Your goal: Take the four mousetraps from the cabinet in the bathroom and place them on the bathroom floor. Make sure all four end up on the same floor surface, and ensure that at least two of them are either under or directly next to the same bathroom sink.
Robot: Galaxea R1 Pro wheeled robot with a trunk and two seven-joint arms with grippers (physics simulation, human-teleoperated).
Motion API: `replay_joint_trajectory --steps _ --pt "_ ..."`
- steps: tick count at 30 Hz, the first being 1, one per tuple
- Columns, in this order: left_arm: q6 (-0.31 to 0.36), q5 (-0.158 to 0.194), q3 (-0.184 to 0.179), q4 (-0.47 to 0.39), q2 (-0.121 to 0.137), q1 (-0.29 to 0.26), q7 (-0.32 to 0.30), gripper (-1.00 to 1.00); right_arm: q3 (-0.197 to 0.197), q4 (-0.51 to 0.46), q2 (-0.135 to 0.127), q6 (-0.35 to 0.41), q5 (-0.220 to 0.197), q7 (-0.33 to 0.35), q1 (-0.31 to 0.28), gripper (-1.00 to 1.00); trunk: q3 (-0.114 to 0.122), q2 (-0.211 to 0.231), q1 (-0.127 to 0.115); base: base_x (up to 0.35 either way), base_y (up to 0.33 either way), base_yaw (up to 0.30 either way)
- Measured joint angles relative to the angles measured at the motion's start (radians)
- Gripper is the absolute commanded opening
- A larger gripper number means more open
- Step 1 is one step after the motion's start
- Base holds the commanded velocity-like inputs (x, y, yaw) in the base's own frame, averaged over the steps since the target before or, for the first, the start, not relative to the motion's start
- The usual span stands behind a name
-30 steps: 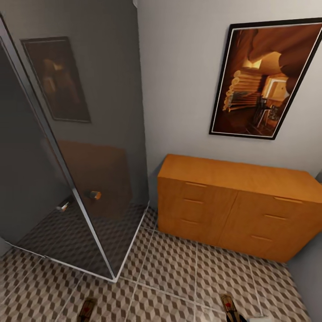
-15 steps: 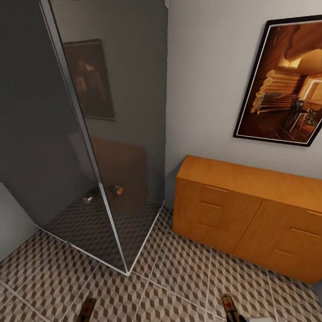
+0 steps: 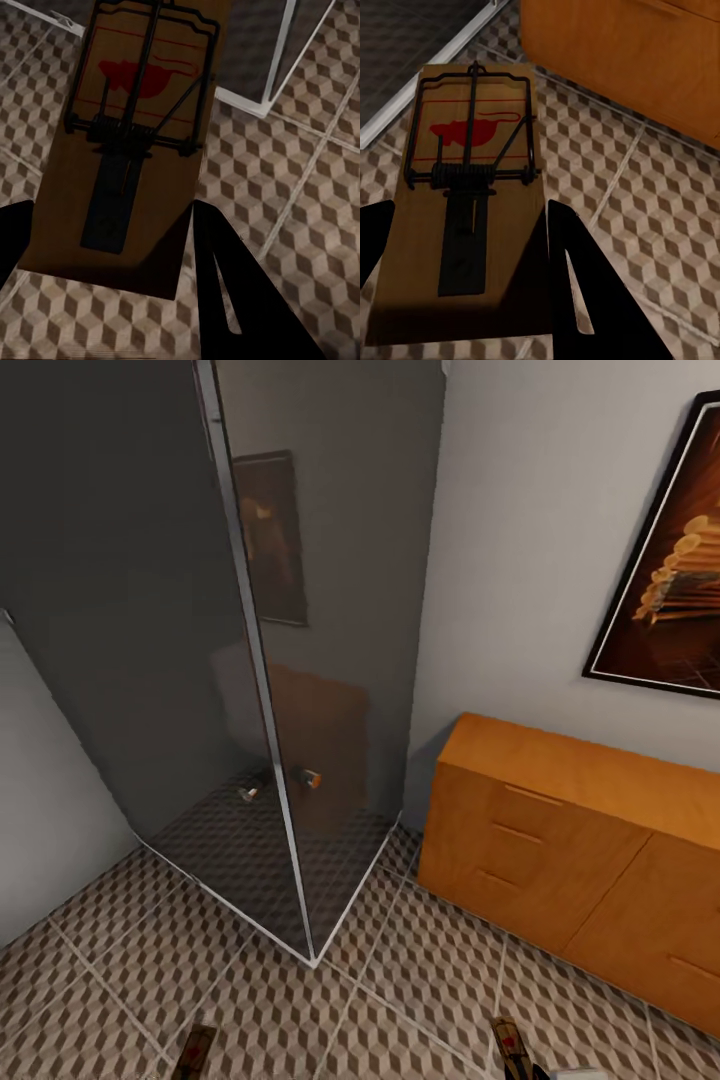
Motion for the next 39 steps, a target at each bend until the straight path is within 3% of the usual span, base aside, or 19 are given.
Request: replay_joint_trajectory --steps 39 --pt "0.000 0.000 0.000 0.000 -0.001 0.000 0.000 -1.00 0.000 0.001 0.002 0.000 0.000 -0.002 0.000 -1.00 0.000 0.000 0.000 0.000 0.000 0.286"
